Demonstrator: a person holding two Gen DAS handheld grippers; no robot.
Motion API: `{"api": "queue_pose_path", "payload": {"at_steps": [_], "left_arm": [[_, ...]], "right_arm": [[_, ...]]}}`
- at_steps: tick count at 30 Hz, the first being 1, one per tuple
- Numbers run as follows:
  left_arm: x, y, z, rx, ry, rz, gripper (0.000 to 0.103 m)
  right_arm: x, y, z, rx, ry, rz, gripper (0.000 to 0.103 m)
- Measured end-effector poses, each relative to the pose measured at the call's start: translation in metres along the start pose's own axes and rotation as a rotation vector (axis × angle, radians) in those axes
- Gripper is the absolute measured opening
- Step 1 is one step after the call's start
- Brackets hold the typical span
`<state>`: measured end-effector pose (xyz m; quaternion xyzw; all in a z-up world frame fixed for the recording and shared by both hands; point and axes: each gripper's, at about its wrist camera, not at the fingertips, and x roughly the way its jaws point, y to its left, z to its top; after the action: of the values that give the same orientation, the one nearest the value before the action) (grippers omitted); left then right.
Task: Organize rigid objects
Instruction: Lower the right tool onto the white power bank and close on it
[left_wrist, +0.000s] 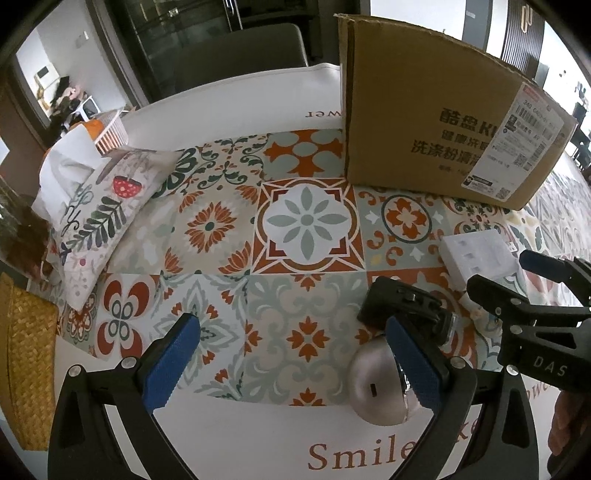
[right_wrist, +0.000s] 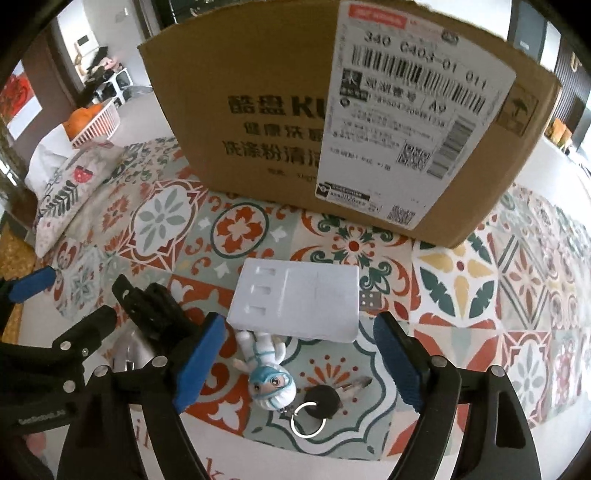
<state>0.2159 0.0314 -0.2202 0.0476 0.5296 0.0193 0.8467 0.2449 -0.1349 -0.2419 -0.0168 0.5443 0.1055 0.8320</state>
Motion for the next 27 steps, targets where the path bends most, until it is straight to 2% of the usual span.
{"api": "queue_pose_path", "payload": {"at_steps": [4,13,16,19,27], "left_arm": [[0.001,0.003,0.001,-0.012,0.000,-0.011,0.102],[0.010,0.009,0.002,-0.027,0.016,0.007,0.102],[0.012,0.011,0.002,-0.030,0.024,0.006,0.102],[0.012,0.010,0.000,-0.017,0.024,0.016,0.102],[0.002,0.008,-0.004,-0.008,0.017,-0.001,0.102]], "right_arm": [[0.001,0.001,0.000,0.023,0.001,0.021,0.090],[0.022,0.006,0.007,0.029,0.049,0.014,0.091],[0.026,0.007,0.007,0.034,0.045,0.019,0.088],[0.028,0.007,0.007,0.022,0.042,0.002,0.078],[0.017,0.006,0.007,0.014,0.000,-0.008,0.078]]}}
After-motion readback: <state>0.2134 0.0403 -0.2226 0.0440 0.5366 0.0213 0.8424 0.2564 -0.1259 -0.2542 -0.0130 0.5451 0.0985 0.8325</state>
